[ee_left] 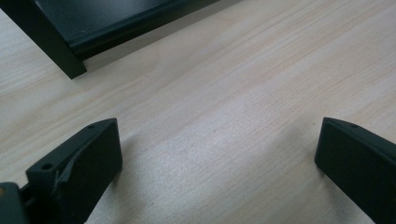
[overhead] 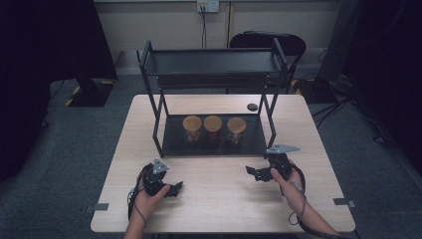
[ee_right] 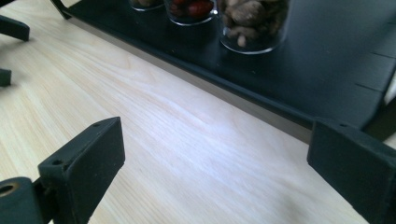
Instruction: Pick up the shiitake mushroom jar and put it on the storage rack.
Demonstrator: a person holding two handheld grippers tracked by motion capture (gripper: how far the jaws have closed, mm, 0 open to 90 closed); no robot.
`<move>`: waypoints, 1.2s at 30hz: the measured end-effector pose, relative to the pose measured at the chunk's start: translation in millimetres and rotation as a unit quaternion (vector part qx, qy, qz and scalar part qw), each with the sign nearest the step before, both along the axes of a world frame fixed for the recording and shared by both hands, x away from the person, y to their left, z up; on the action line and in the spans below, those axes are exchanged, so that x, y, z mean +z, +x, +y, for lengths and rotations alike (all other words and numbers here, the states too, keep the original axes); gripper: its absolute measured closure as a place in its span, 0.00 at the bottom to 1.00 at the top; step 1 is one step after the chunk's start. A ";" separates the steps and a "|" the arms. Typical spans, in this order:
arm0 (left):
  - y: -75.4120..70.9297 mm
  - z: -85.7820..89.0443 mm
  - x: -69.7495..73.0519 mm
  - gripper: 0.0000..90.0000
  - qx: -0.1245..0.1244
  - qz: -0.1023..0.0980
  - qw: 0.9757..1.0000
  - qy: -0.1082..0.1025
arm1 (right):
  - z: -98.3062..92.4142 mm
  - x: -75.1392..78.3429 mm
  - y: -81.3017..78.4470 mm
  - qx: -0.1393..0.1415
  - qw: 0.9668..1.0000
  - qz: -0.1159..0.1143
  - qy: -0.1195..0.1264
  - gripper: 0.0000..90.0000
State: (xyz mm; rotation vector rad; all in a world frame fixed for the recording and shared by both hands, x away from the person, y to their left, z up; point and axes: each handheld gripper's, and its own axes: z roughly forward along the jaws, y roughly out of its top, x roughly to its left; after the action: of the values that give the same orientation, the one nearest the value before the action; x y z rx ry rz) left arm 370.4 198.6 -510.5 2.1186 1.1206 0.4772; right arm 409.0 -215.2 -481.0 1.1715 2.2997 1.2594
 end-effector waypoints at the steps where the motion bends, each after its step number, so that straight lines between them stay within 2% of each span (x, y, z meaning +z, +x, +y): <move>1: 0.0 0.0 0.0 0.00 0.000 0.000 1.000 0.000 | -2.4 -0.4 -0.8 0.001 1.000 0.000 0.000 0.04; 7: 0.0 0.0 0.0 0.00 0.000 0.000 1.000 0.000 | -15.2 -3.1 -4.7 -0.001 1.000 0.002 0.004 0.04; 17: 0.0 0.0 0.0 0.00 0.000 0.000 1.000 0.000 | -32.4 -6.0 -12.2 0.008 1.000 0.004 -0.007 0.03; 25: 0.0 0.0 0.0 0.00 0.000 0.000 1.000 0.000 | -50.5 -10.5 -21.9 0.012 1.000 -0.002 -0.022 0.03; 31: -0.1 0.0 0.0 0.00 0.001 0.000 1.000 0.000 | -64.1 -12.6 -30.4 0.005 0.999 -0.006 -0.036 0.03; 34: -0.2 0.0 0.0 0.00 0.001 0.000 1.000 0.000 | -69.8 -15.7 -32.2 0.001 0.999 0.004 -0.032 0.02; 36: -0.2 0.0 0.0 0.00 0.001 0.000 1.000 0.000 | -70.6 -19.6 -33.3 -0.001 0.999 0.009 -0.038 0.02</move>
State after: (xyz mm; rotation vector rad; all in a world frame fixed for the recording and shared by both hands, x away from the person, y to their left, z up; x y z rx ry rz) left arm 370.3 198.6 -510.5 2.1180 1.1223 0.4779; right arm 375.7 -285.8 -500.6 1.1626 2.3369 1.1545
